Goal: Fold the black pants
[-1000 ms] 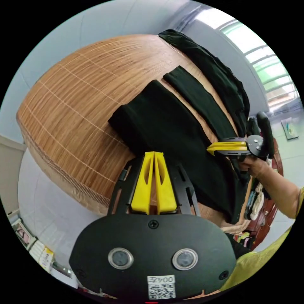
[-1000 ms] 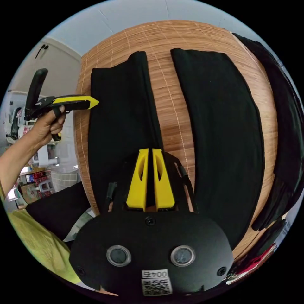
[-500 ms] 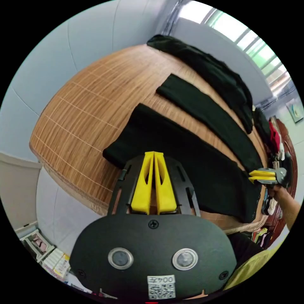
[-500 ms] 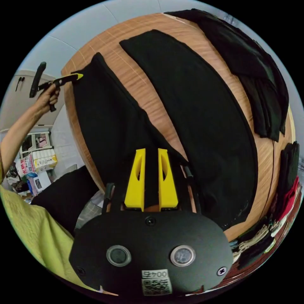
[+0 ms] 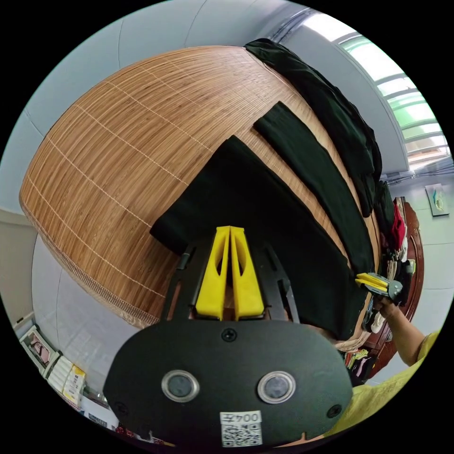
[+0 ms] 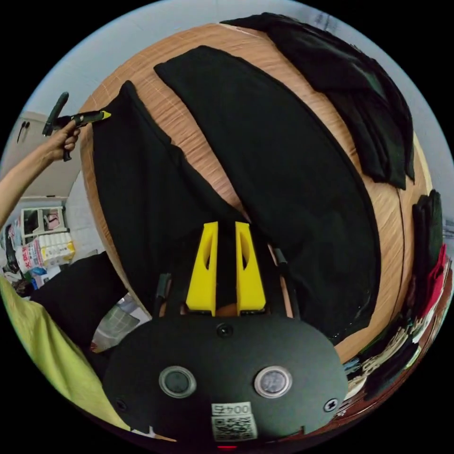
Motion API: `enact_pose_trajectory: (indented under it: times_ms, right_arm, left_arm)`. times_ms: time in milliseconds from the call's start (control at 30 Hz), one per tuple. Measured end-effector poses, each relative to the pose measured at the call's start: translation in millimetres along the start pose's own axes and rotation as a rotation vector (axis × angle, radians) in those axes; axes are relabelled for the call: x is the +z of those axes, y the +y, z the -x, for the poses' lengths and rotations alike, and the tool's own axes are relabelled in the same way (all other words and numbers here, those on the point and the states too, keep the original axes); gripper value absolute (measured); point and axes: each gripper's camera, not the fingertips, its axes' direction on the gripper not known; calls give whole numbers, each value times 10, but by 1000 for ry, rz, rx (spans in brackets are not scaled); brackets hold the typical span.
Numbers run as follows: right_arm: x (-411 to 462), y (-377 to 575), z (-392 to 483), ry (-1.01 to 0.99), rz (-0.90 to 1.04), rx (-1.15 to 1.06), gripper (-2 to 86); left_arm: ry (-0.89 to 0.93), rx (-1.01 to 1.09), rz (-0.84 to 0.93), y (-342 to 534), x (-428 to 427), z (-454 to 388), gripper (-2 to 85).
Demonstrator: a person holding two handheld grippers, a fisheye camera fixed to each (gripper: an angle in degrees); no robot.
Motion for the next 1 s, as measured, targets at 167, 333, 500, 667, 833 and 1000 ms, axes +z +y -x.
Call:
enact_pose_trajectory:
  times_ms: [167, 333, 500, 667, 833, 1000]
  right_arm:
    - [64, -16, 125, 136, 74, -207, 7]
    - [-145, -70, -235, 19, 43, -4, 7]
    - [-365, -31, -485, -181, 69, 105, 43]
    - [-830, 255, -353, -164, -25, 141, 70]
    - [-1044, 511, -45, -159, -65, 161, 69]
    - [-1187, 578, 181, -183, -66, 139, 65]
  left_arm:
    - [15, -15, -6, -19, 119, 166, 3]
    - [-35, 17, -2, -43, 184, 268, 4]
    - [-29, -30, -35, -36, 163, 462, 2]
    - [115, -22, -137, -16, 0, 535, 1]
    - [83, 21, -120, -103, 257, 317, 1]
    - [84, -8, -124, -169, 415, 365, 1]
